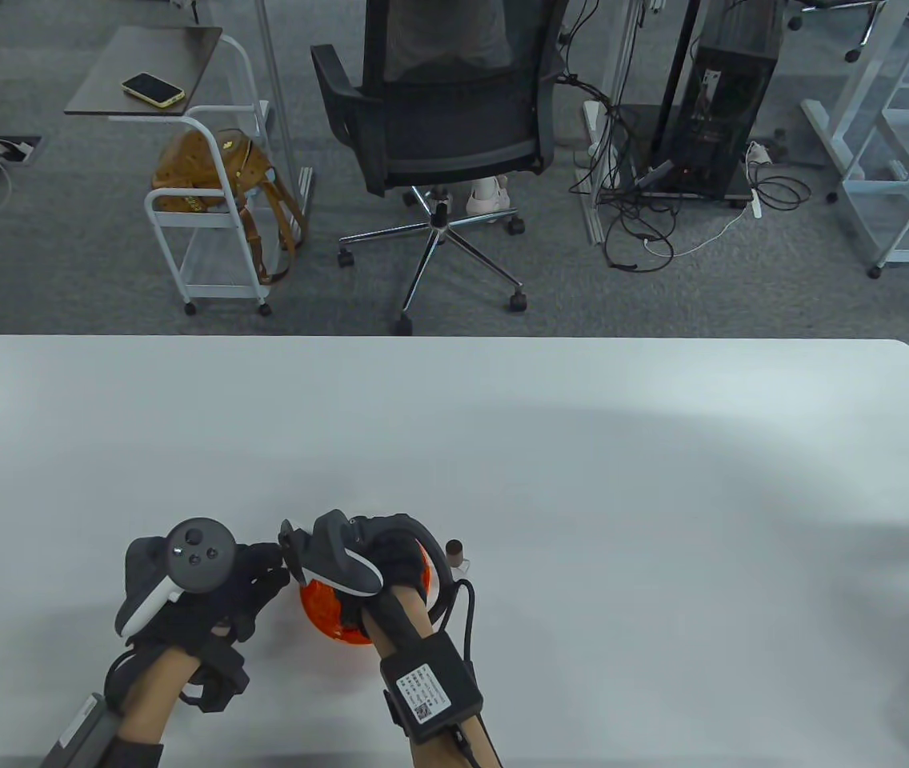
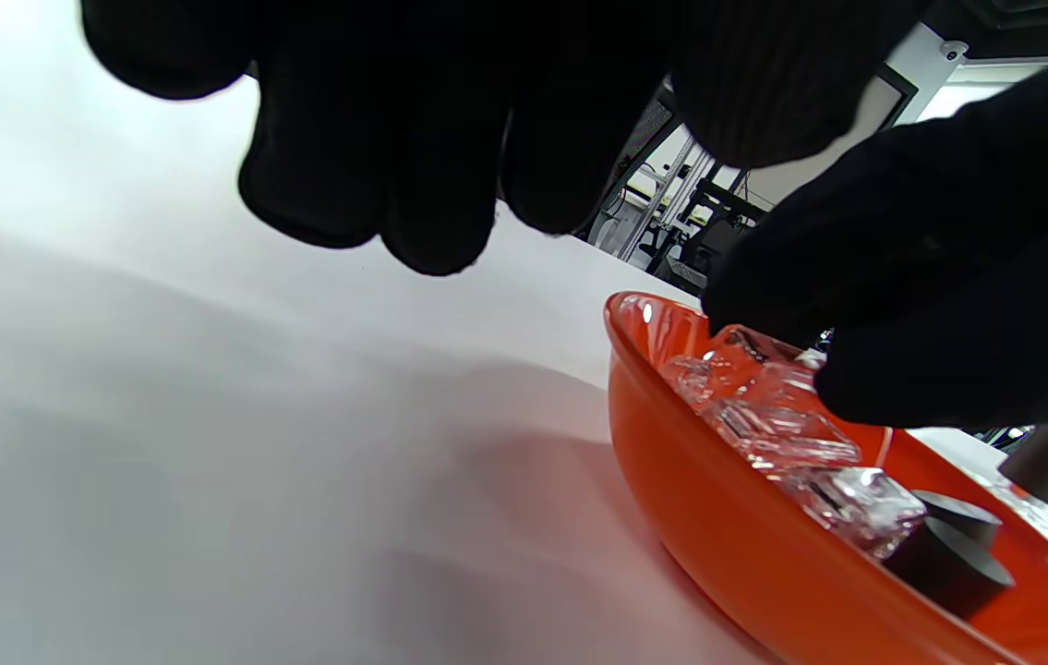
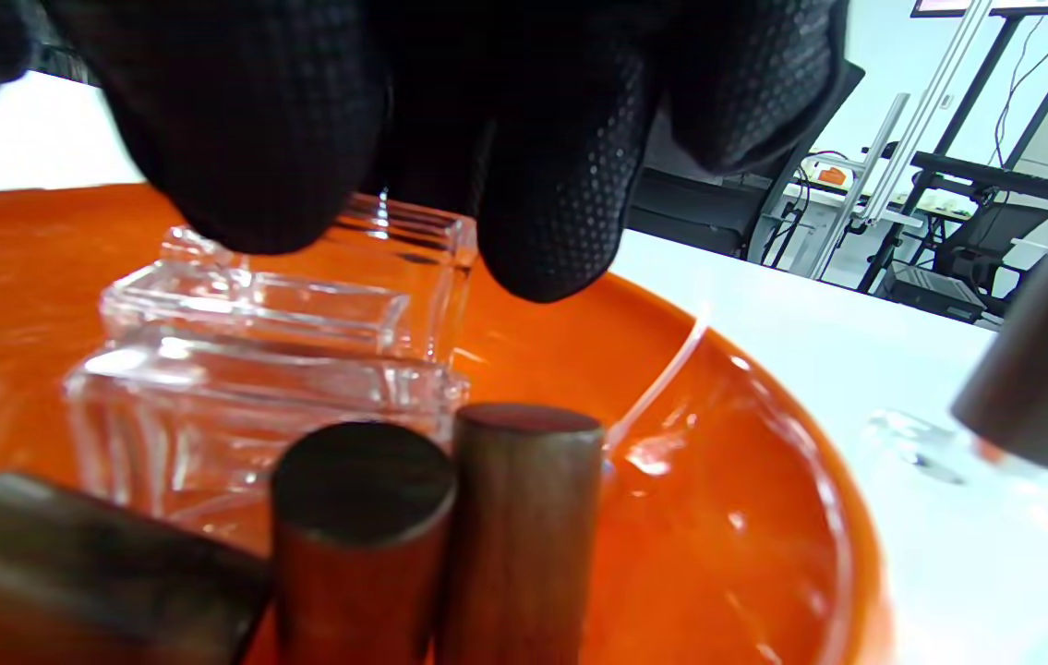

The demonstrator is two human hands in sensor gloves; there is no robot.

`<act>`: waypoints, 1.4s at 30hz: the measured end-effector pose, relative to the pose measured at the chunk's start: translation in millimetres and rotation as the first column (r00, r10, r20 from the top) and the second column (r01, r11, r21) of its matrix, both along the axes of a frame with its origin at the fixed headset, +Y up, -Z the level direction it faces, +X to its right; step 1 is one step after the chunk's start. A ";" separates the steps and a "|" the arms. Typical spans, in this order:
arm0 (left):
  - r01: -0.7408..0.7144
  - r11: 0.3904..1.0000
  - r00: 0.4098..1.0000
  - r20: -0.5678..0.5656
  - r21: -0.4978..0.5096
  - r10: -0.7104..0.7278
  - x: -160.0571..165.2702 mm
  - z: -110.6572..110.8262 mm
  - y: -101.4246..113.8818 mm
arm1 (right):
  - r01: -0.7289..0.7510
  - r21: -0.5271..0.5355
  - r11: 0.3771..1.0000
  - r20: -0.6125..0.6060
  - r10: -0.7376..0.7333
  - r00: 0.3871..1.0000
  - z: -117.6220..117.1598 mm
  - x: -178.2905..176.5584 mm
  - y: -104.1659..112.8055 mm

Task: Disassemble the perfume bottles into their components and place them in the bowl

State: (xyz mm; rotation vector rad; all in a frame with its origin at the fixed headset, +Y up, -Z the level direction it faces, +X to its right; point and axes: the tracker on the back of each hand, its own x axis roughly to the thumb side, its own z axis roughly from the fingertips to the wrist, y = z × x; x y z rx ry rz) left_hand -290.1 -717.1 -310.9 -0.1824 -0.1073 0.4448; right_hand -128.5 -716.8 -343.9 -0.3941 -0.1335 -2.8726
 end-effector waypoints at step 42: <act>0.047 0.999 0.999 0.025 -0.011 -0.047 6.9 -1.4 -6.7 | 0.562 0.092 0.822 0.338 -0.557 0.759 0.3 180.5 -36.4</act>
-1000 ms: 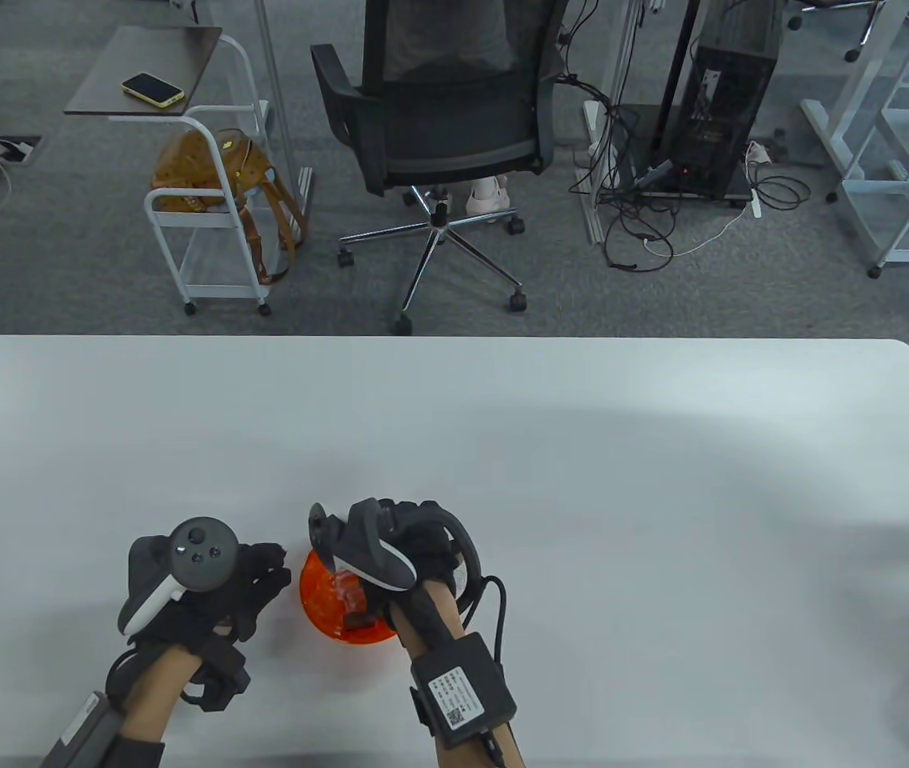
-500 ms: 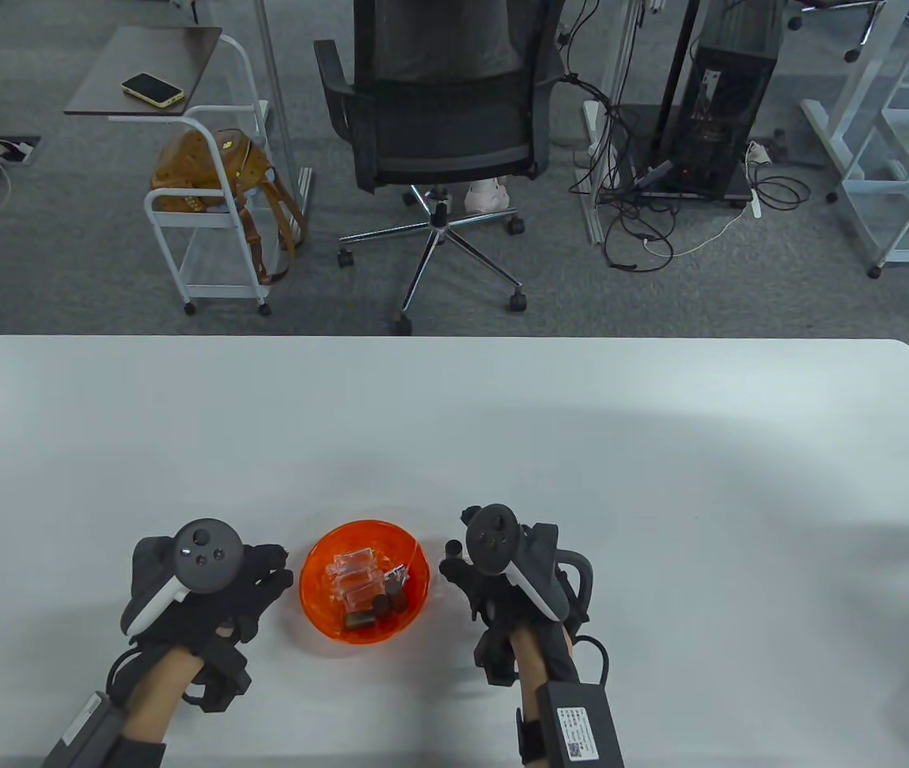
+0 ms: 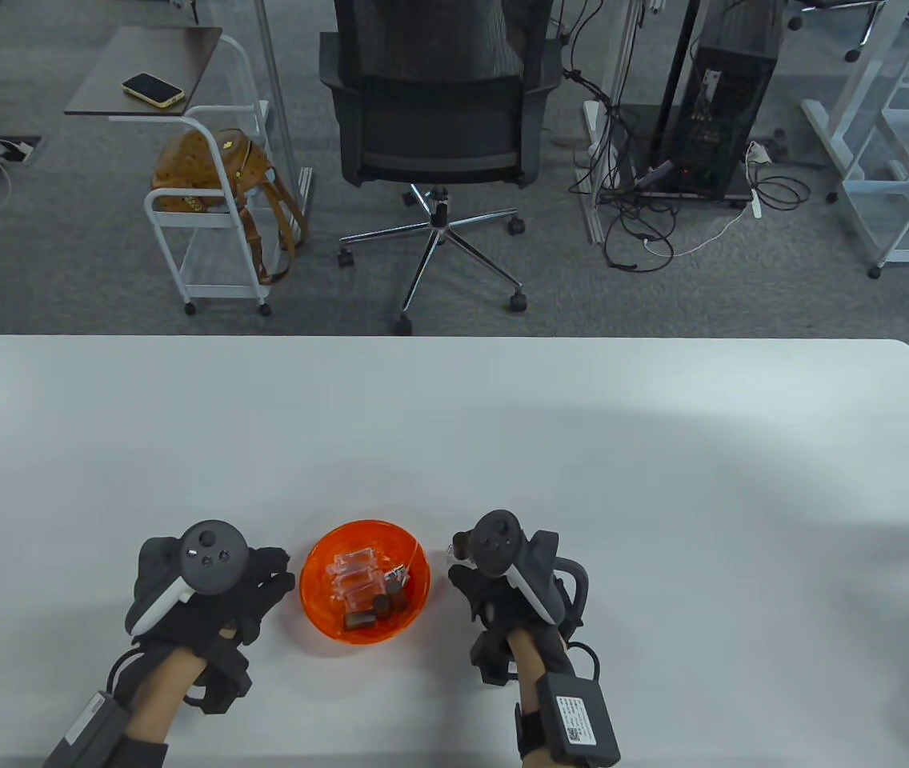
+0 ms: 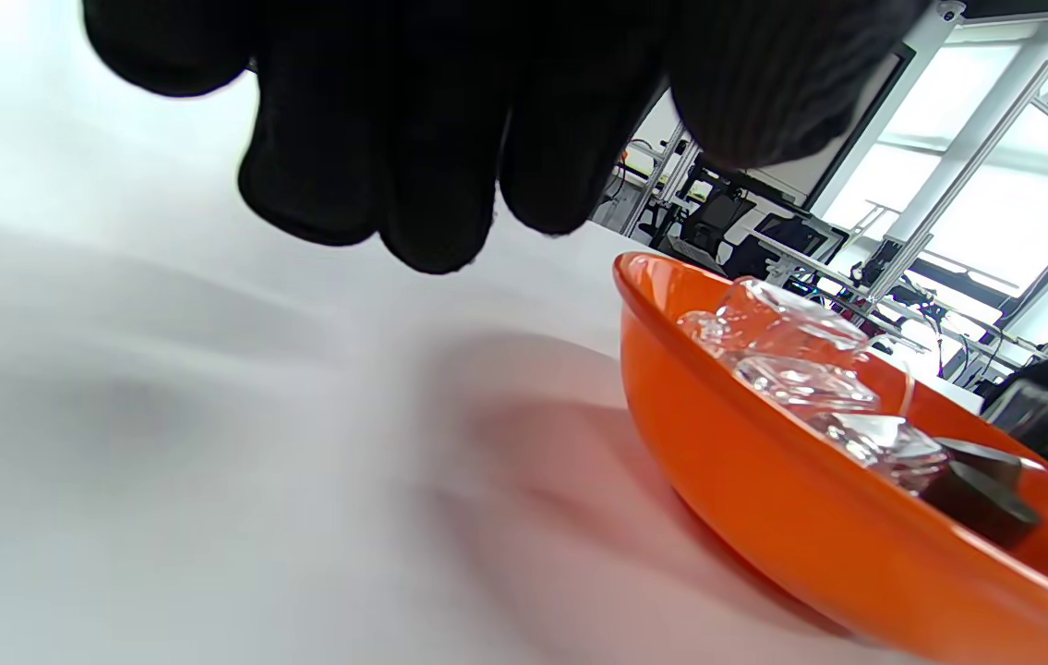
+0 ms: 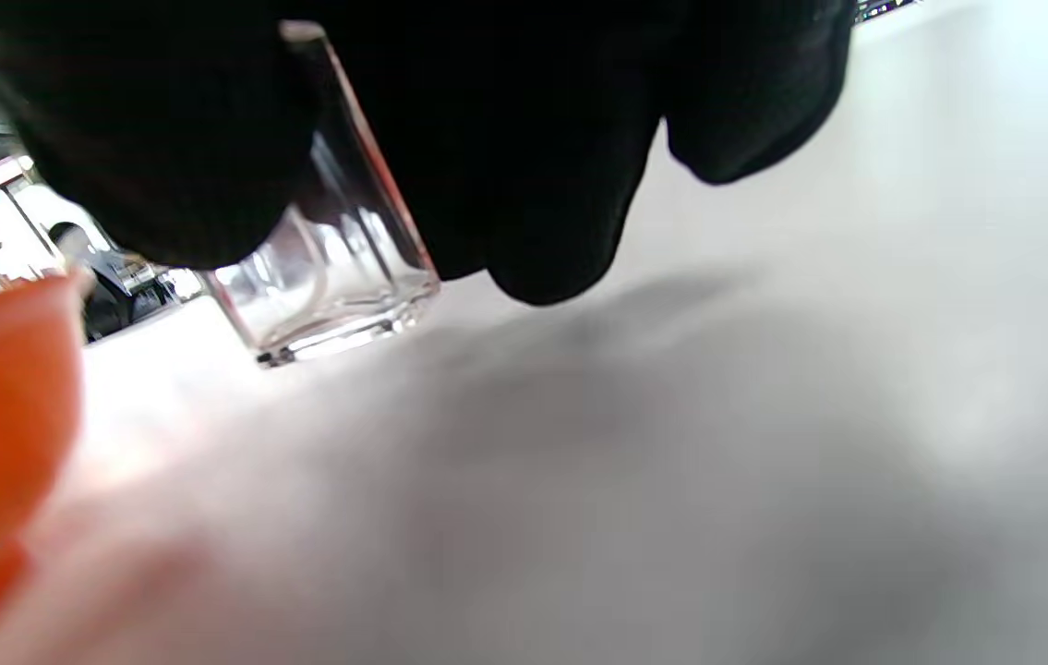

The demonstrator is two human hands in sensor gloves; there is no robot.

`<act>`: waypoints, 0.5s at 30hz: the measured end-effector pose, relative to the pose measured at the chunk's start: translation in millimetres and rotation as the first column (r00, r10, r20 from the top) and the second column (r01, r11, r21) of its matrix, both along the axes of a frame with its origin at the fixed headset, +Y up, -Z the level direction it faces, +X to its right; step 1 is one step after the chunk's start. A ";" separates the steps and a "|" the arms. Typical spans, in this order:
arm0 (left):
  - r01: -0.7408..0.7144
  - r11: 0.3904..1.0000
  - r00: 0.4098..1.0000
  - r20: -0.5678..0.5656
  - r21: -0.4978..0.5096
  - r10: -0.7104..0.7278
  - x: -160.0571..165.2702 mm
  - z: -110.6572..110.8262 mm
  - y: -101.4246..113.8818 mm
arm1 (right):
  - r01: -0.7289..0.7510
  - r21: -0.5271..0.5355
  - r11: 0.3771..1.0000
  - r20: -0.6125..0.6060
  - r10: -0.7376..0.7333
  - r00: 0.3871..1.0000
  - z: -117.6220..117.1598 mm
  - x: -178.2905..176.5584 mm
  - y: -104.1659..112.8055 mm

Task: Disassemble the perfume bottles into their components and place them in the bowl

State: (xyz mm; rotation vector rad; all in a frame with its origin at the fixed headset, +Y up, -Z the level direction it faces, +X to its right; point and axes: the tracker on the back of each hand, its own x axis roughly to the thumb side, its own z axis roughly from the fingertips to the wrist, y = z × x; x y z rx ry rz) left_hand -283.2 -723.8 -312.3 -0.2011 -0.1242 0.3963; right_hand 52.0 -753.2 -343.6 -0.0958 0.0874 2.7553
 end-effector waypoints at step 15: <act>-0.248 0.950 0.959 0.189 0.190 0.212 23.4 16.5 25.0 | -0.068 0.215 0.974 -0.293 0.130 0.947 42.1 -81.0 43.4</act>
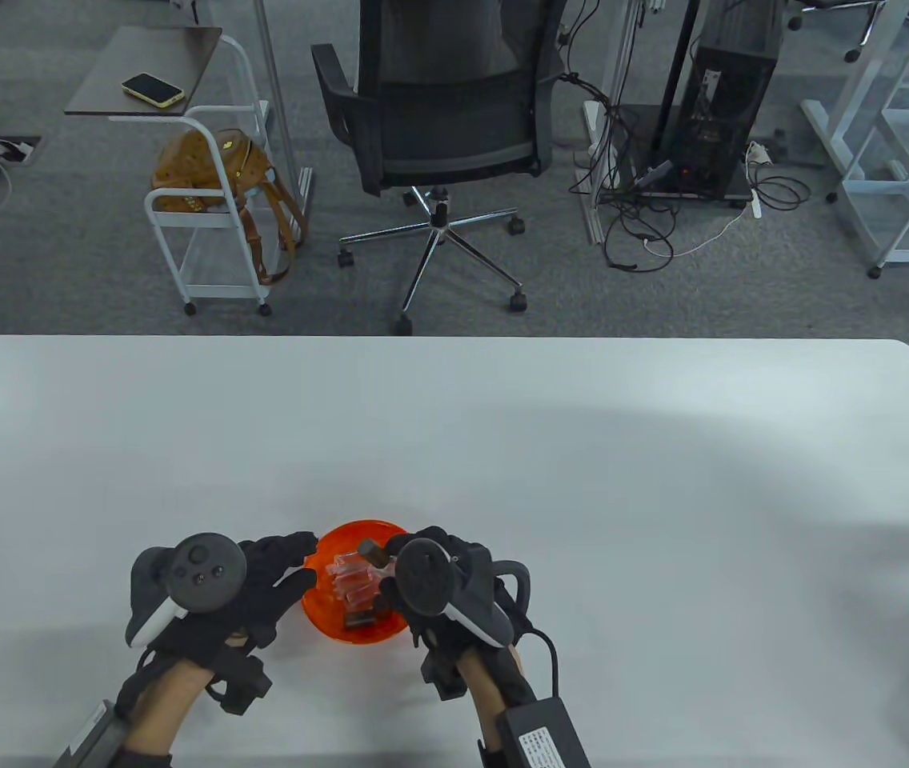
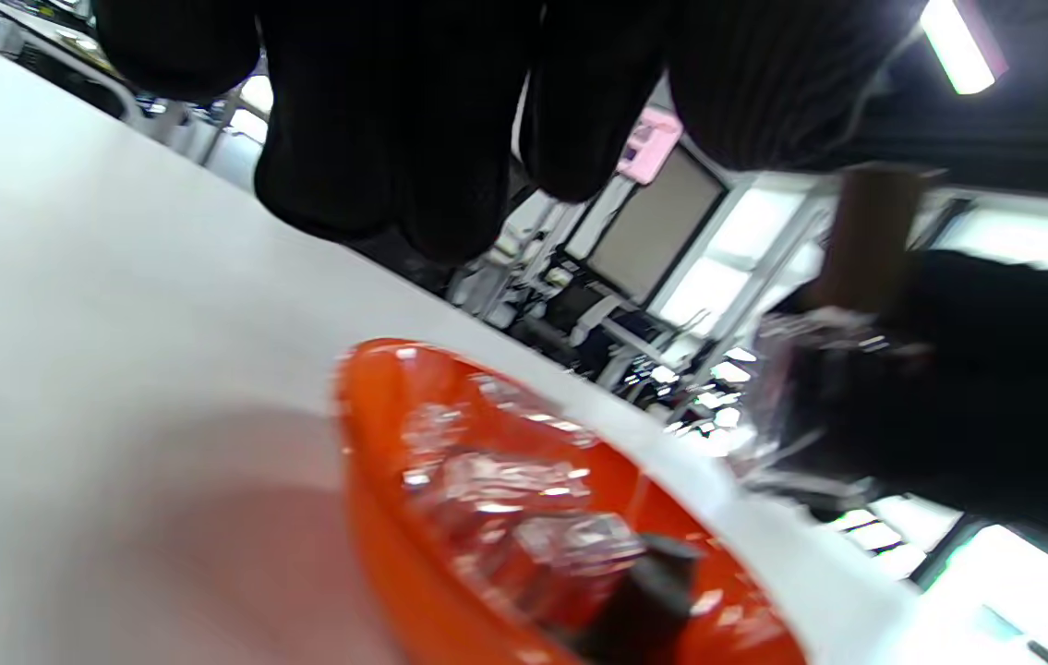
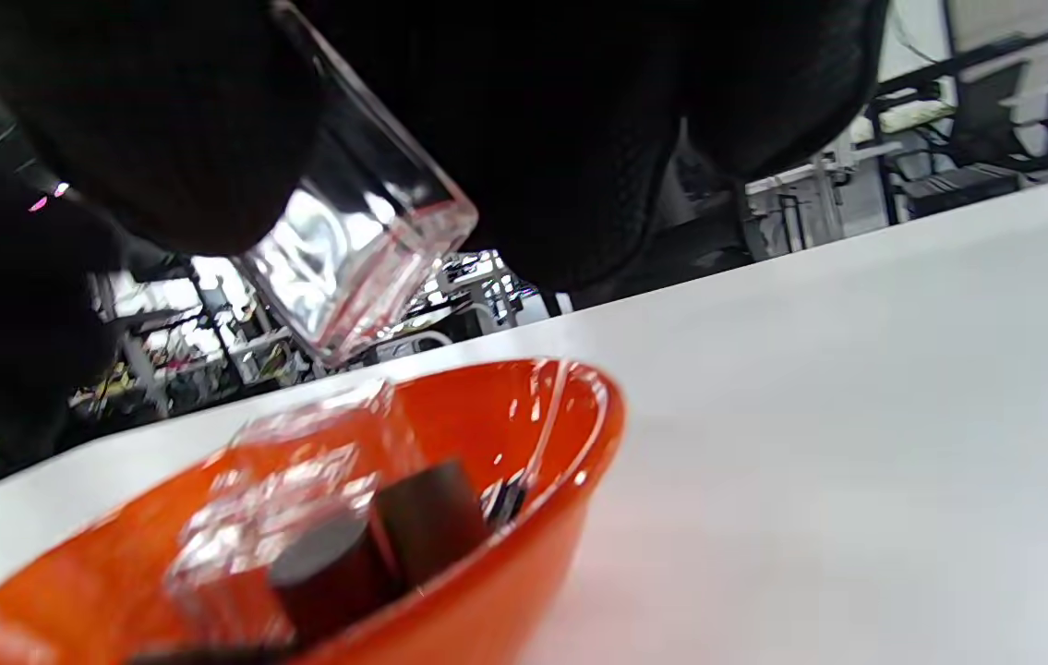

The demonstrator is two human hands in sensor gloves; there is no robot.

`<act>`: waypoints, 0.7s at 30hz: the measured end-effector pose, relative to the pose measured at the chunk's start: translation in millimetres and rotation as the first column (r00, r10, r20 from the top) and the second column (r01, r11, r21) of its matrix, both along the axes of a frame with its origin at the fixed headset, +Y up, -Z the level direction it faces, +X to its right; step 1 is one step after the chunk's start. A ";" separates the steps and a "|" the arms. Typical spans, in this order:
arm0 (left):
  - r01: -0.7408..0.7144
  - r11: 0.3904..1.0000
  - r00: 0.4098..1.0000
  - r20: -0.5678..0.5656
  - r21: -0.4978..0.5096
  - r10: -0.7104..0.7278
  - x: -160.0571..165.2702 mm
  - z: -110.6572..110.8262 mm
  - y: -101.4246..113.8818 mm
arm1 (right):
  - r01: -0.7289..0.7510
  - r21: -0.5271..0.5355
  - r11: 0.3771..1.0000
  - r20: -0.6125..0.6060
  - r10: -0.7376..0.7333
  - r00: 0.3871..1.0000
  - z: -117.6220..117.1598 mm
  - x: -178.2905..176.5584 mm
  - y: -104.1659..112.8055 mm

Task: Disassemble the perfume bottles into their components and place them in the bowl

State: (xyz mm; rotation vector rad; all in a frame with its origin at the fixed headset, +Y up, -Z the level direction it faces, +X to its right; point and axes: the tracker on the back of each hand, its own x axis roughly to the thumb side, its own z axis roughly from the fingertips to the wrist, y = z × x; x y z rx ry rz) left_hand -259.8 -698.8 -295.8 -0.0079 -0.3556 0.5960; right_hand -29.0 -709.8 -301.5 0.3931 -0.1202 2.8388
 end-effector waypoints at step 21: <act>0.384 0.924 0.914 0.143 0.001 -0.380 40.6 5.3 -18.1 | -0.031 0.001 1.000 0.169 0.030 0.985 -6.9 50.2 7.5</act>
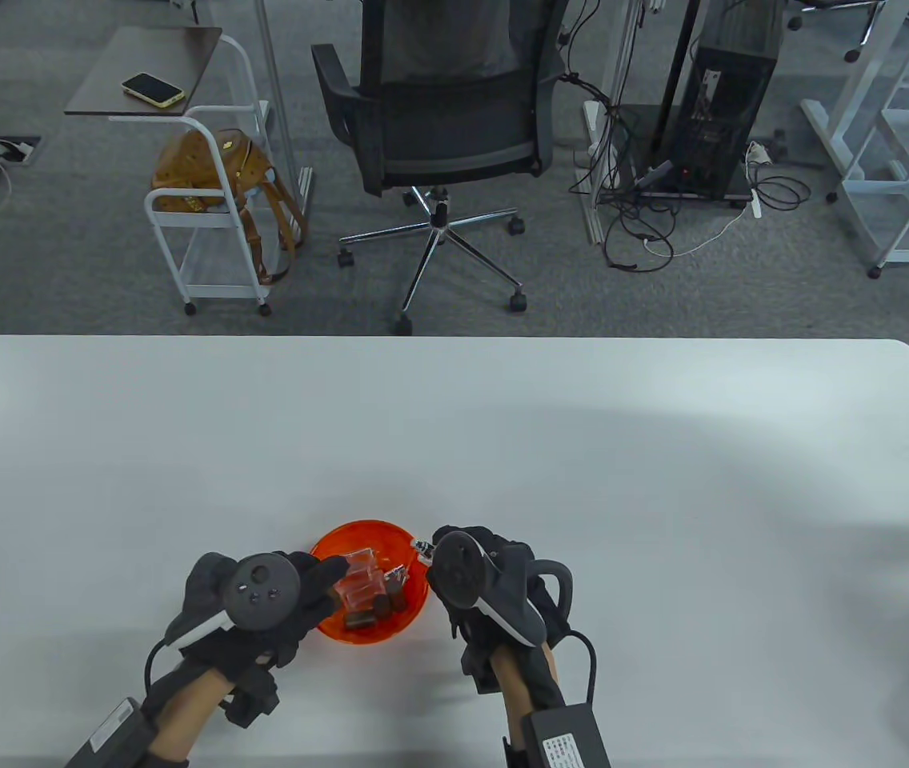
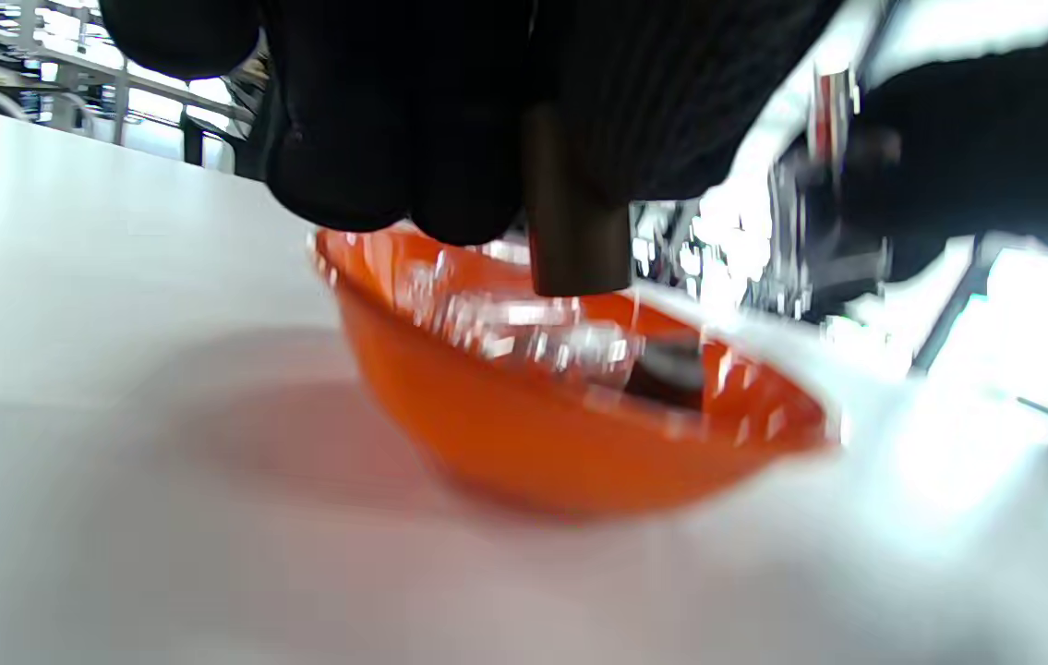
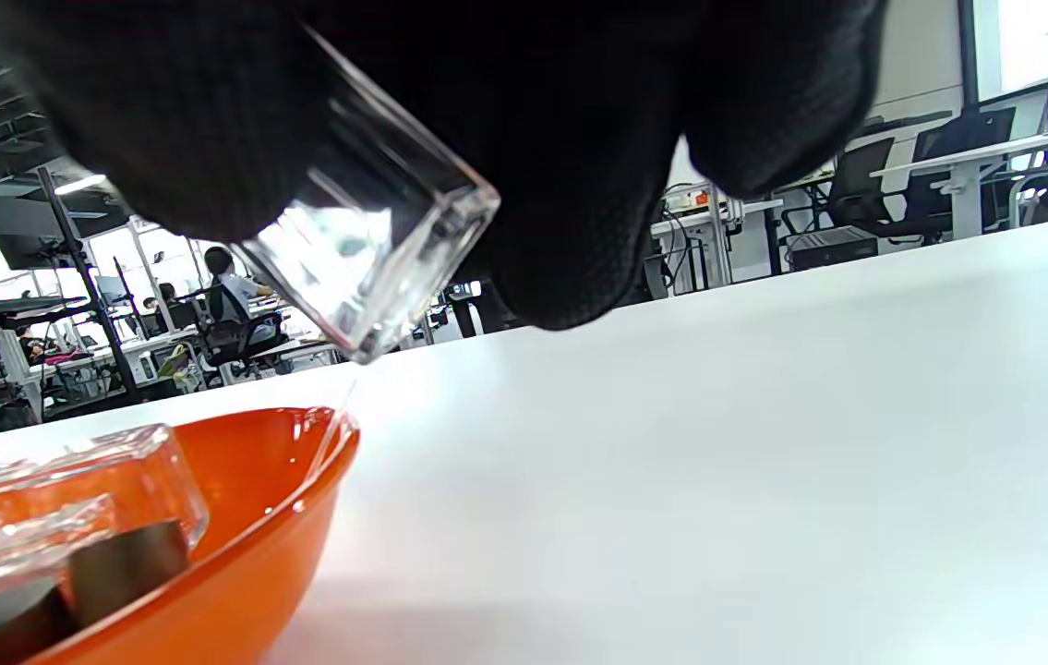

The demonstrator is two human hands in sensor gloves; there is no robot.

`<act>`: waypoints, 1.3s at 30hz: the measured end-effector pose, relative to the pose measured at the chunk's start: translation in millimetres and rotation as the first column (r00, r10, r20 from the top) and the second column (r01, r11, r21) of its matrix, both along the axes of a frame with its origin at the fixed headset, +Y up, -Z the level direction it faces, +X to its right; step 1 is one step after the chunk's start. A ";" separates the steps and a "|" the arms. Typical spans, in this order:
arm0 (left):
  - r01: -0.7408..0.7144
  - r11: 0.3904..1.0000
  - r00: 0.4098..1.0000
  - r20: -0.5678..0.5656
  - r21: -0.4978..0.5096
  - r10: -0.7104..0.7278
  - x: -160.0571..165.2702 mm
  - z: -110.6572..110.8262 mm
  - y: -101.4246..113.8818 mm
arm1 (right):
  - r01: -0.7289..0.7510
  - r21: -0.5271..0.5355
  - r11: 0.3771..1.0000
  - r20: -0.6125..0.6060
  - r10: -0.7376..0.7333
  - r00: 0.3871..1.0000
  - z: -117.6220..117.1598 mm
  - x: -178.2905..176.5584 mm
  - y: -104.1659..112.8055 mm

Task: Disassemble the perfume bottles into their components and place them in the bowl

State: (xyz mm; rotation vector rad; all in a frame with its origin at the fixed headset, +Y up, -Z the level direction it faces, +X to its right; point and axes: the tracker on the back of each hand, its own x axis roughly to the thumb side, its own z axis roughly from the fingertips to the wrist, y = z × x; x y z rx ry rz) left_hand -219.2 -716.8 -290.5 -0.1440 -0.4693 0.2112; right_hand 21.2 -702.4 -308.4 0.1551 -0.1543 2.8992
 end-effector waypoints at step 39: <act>-0.361 0.921 0.928 -0.042 0.146 0.370 -9.1 1.4 13.3 | 0.050 0.003 0.999 -0.211 -0.048 0.976 21.4 -62.5 -2.2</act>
